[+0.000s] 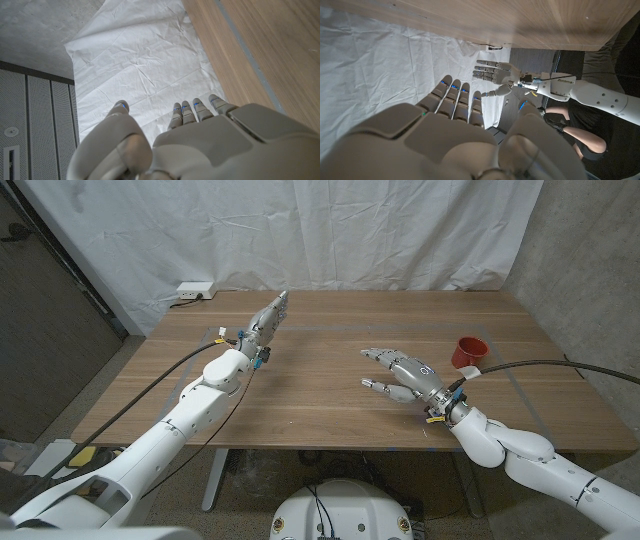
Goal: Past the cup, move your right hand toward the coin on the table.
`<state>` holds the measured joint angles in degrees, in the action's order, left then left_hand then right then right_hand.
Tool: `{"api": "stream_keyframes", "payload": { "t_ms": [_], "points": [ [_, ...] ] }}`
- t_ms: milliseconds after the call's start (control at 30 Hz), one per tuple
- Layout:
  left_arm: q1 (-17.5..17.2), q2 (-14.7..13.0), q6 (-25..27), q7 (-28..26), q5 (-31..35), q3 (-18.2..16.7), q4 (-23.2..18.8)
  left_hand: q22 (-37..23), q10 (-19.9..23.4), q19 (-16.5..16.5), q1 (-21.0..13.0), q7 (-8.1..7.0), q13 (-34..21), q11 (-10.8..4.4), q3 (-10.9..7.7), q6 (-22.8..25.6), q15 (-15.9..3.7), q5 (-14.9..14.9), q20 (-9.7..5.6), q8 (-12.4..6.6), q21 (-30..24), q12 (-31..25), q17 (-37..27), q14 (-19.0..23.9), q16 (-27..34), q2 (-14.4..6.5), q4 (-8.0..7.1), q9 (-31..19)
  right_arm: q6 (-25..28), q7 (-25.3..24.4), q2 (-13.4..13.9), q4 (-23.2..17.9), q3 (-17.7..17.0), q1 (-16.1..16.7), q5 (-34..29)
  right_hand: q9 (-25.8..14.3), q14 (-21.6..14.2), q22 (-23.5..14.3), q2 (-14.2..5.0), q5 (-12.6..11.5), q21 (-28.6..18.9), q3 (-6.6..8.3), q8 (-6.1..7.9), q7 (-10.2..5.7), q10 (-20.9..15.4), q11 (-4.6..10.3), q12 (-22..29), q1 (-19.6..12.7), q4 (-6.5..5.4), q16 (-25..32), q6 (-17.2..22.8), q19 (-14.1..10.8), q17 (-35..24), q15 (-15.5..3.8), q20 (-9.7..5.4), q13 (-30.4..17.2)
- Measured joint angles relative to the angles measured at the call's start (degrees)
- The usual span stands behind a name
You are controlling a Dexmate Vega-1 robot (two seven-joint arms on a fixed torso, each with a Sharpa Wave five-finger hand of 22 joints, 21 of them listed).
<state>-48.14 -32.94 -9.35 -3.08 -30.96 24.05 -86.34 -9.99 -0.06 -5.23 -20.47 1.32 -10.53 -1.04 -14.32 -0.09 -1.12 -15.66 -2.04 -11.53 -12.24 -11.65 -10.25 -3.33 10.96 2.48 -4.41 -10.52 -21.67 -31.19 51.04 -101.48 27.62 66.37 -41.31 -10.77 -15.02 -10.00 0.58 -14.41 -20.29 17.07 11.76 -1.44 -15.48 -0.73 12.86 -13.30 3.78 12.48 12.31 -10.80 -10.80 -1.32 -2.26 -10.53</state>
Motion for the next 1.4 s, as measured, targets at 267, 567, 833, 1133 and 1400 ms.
{"api": "stream_keyframes", "payload": {
  "t_ms": [267,567,833,1133,1400],
  "points": [
    [-0.03,0.18,0.15,-0.10,0.00,0.08,-0.01,0.00,0.00,0.00,0.00,0.00,0.00,0.00,0.19,0.00,0.00,0.00,0.00,0.00,0.00,0.00,0.00,0.00,0.00,0.00,0.19,0.00,1.17,0.82,0.57,0.13,1.60,-0.94,-0.55,0.00,-0.01,0.00,0.00,0.00,0.39,0.00,0.00,0.14,0.00,0.00,0.00,0.00,0.00,0.00,0.12,0.00,0.00,0.00,0.00,0.00],
    [0.39,0.74,0.00,0.43,-0.01,0.46,1.20,0.00,0.00,0.00,0.00,0.21,0.00,0.00,0.19,0.21,0.00,0.00,0.00,0.00,0.00,0.00,0.00,0.00,0.00,0.00,0.19,0.00,2.33,2.11,1.12,-0.05,2.74,-1.69,-0.79,0.00,-0.01,0.00,0.00,0.00,0.60,0.00,0.00,-0.08,0.01,-0.01,0.00,0.00,0.00,-0.19,0.29,0.00,0.00,0.00,0.00,0.00],
    [0.84,1.15,-0.43,0.93,-0.08,0.70,2.16,0.00,0.00,0.00,-0.31,0.21,0.00,0.00,0.18,0.21,0.00,0.00,0.00,0.00,0.00,0.00,0.00,0.00,0.00,-0.30,0.18,0.00,3.04,3.21,1.42,-0.20,3.52,-2.55,-0.80,0.00,-0.01,0.00,0.00,0.00,0.60,0.01,0.00,-0.08,0.01,-0.01,0.00,0.00,-0.01,-0.19,0.29,0.00,0.01,0.00,0.00,0.01],
    [1.08,1.58,-0.88,1.17,-0.21,0.81,3.12,0.00,0.00,0.00,-0.31,0.21,0.00,0.00,0.17,0.21,0.00,0.00,0.00,0.00,0.00,0.00,0.00,0.00,0.00,-0.30,0.17,0.00,3.57,5.14,1.14,0.46,4.98,-4.18,-0.99,0.00,-0.01,0.00,0.00,0.00,0.81,0.01,0.00,0.12,0.01,-0.01,0.00,0.00,-0.01,-0.19,0.49,0.00,0.01,0.00,0.00,0.00],
    [1.08,1.67,-1.28,1.20,-0.36,0.81,3.42,0.00,0.00,0.00,-0.31,0.21,0.00,0.00,0.33,0.21,0.00,0.00,0.00,0.00,0.00,0.00,0.00,0.00,0.00,-0.30,0.33,0.00,4.48,5.91,0.58,1.18,6.33,-5.56,-2.07,0.00,-0.01,0.00,0.00,0.00,0.81,0.01,0.00,0.12,0.01,-0.01,0.00,0.00,-0.01,-0.18,0.49,0.00,-0.28,0.00,0.00,0.01]
  ]
}}
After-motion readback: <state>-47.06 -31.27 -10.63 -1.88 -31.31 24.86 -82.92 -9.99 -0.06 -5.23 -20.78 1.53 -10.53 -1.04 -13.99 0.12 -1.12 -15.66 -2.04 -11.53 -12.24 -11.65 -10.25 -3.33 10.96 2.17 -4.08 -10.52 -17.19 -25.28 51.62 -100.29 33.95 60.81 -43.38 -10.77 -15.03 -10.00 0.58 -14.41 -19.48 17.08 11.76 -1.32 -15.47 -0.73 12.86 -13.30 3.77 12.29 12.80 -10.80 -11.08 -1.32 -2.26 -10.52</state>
